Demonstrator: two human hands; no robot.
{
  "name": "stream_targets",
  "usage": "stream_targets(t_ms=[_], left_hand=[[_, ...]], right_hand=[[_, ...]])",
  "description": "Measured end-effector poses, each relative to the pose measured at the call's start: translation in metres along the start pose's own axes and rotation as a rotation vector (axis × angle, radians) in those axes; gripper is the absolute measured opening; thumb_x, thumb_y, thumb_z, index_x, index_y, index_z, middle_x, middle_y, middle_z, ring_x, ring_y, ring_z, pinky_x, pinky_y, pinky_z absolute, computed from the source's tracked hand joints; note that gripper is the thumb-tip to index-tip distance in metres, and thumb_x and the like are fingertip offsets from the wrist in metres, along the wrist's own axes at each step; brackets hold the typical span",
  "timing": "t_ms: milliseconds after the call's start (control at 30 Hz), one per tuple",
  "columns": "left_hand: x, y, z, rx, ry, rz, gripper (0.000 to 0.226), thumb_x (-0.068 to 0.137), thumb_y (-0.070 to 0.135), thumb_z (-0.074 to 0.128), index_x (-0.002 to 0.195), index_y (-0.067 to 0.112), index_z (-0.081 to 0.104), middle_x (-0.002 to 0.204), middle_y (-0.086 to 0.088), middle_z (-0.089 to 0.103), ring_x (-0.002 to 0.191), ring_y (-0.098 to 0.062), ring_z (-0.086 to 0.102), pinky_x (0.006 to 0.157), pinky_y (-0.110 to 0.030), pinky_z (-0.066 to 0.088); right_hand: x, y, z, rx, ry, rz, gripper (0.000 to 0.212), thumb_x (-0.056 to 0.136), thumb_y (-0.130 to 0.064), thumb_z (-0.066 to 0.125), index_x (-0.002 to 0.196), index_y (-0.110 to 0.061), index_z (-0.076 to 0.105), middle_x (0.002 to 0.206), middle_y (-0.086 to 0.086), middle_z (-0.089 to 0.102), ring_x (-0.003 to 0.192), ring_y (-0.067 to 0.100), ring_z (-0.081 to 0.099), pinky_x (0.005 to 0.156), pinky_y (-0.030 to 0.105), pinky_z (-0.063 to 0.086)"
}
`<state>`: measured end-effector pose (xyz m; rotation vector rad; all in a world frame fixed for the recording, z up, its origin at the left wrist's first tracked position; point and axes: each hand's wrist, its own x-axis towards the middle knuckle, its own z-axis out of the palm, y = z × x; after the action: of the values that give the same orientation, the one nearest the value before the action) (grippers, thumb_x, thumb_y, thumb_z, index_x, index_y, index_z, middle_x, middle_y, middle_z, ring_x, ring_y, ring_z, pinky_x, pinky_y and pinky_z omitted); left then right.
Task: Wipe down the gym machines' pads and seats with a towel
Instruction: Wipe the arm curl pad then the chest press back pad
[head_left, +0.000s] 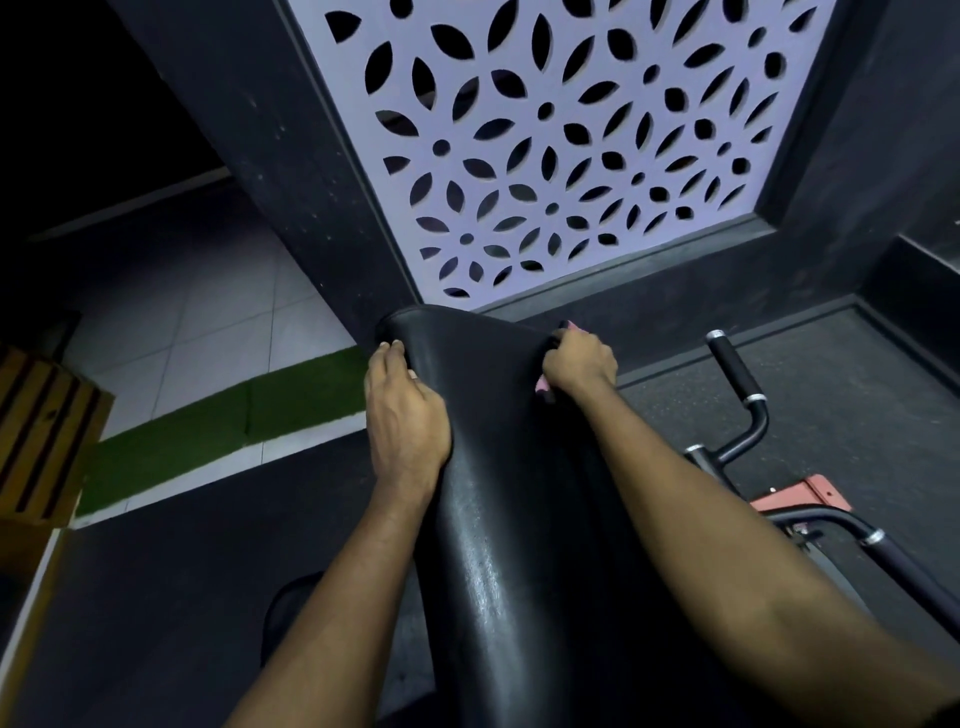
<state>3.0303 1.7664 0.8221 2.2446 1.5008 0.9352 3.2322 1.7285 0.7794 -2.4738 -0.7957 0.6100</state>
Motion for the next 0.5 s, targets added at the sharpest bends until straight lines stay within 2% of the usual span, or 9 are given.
stream_targets(t_ms=[133,233,333,400,500], left_hand=[[-0.001,0.002,0.000,0.025,-0.008,-0.009,0.046,0.099,0.001,0.037,0.144,-0.001,0.047,0.149,-0.017,0.046,0.141,-0.030,0.041,0.118,-0.040,0.034],[-0.002,0.001,-0.001,0.046,-0.026,-0.010,0.047,0.099,0.001,0.037,0.145,-0.002,0.046,0.149,-0.019,0.046,0.140,-0.032,0.042,0.116,-0.043,0.036],[-0.003,0.000,-0.001,0.053,-0.041,-0.004,0.047,0.100,0.003,0.037,0.146,-0.002,0.044,0.151,-0.019,0.045,0.141,-0.032,0.040,0.116,-0.044,0.036],[-0.004,-0.001,-0.001,0.056,-0.044,0.002,0.047,0.101,0.004,0.037,0.147,-0.001,0.043,0.152,-0.018,0.043,0.143,-0.031,0.039,0.117,-0.043,0.035],[-0.004,-0.003,-0.001,0.058,-0.047,0.006,0.047,0.102,0.004,0.037,0.148,-0.001,0.042,0.153,-0.017,0.043,0.143,-0.030,0.038,0.118,-0.042,0.034]], right_hand=[[-0.066,-0.001,-0.003,0.063,-0.011,-0.181,0.056,0.089,-0.014,0.052,0.140,-0.036,0.060,0.144,0.000,0.059,0.128,0.031,0.056,0.106,0.039,0.045],[-0.123,0.004,-0.006,0.085,-0.023,-0.322,0.058,0.090,-0.023,0.049,0.143,-0.046,0.052,0.159,-0.006,0.042,0.133,0.033,0.051,0.107,0.046,0.043],[-0.139,0.011,0.003,0.153,-0.122,-0.247,0.050,0.099,-0.048,0.043,0.148,-0.057,0.036,0.168,-0.014,0.017,0.149,0.028,0.027,0.114,0.053,0.033],[-0.117,0.012,0.012,0.143,-0.150,-0.167,0.051,0.100,-0.063,0.035,0.150,-0.060,0.028,0.170,-0.013,0.006,0.154,0.031,0.013,0.119,0.059,0.025],[-0.058,0.017,0.028,0.087,-0.178,-0.070,0.056,0.100,-0.058,0.034,0.154,-0.056,0.019,0.171,-0.003,-0.005,0.156,0.036,0.004,0.121,0.063,0.016]])
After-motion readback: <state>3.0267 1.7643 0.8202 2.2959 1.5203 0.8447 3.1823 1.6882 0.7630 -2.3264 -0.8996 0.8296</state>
